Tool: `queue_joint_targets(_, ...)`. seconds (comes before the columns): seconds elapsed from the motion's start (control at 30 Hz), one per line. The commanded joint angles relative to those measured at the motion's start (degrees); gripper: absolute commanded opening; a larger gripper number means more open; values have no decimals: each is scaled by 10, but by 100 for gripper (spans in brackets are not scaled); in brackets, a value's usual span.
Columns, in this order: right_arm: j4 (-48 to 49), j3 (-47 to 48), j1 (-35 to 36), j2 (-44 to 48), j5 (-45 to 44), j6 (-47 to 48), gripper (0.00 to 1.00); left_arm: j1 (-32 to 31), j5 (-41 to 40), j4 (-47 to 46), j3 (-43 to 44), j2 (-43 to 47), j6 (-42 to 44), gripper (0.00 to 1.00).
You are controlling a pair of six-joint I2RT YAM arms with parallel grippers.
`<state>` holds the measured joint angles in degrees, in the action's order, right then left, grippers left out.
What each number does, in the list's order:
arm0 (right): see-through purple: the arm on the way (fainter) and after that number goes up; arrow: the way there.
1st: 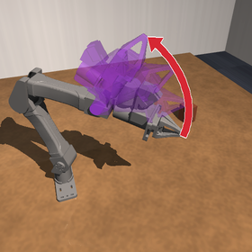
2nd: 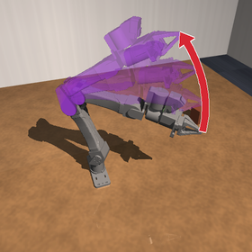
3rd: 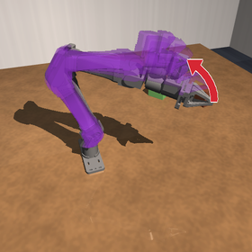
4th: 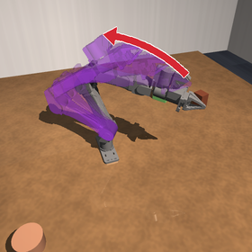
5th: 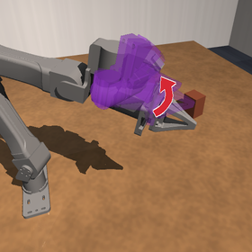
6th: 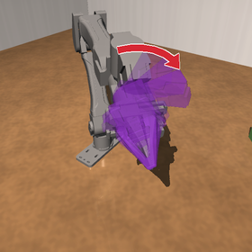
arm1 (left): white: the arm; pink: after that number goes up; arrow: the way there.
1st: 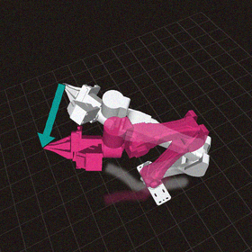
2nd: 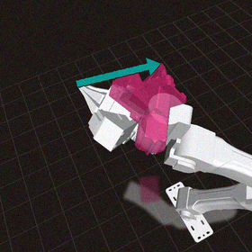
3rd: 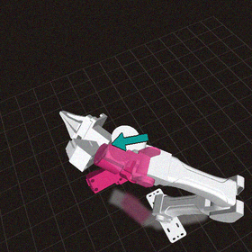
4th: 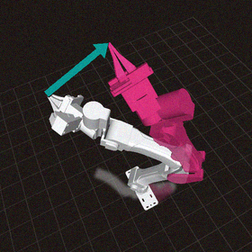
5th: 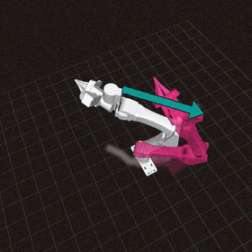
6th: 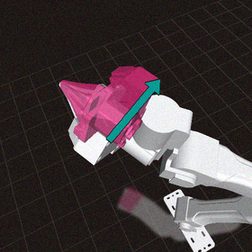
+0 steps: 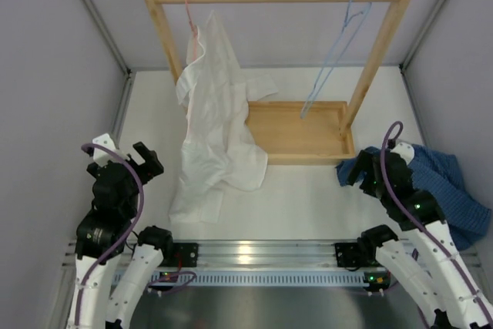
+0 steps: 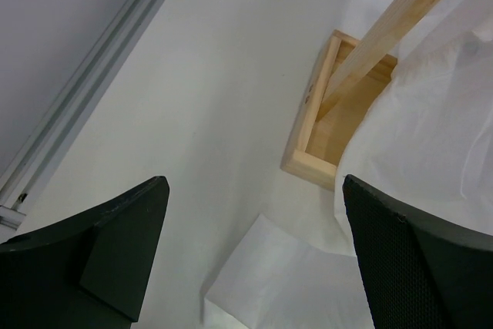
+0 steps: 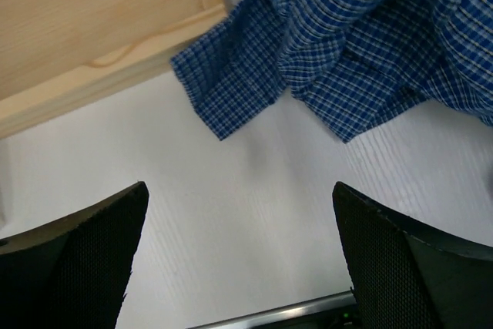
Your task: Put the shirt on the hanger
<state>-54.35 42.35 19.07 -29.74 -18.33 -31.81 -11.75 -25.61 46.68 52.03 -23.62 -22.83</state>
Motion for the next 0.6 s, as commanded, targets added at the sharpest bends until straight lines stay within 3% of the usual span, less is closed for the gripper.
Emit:
queue_joint_targets(0.0, 93, -32, 5, -19, -116, -104, 100, -1, 12, -54, -31, 16, -7, 98)
queue_joint_targets(0.07, 106, -33, 4, -57, -227, -116, 100, -1, 18, -55, -33, 23, -7, 98)
queue_joint_targets(0.17, 107, -11, -24, -175, -279, -155, 99, -2, 28, -56, -39, 32, -13, 98)
queue_joint_targets(0.27, 129, -3, -59, -215, -311, -182, 99, -7, 30, -59, -42, 39, -13, 98)
queue_joint_targets(0.37, 192, -7, -98, -249, -305, -155, 99, -20, 31, -61, -45, 46, -13, 98)
queue_joint_targets(0.57, 307, 9, -184, -381, -204, -86, 100, -31, 41, -66, -47, 49, -7, 98)
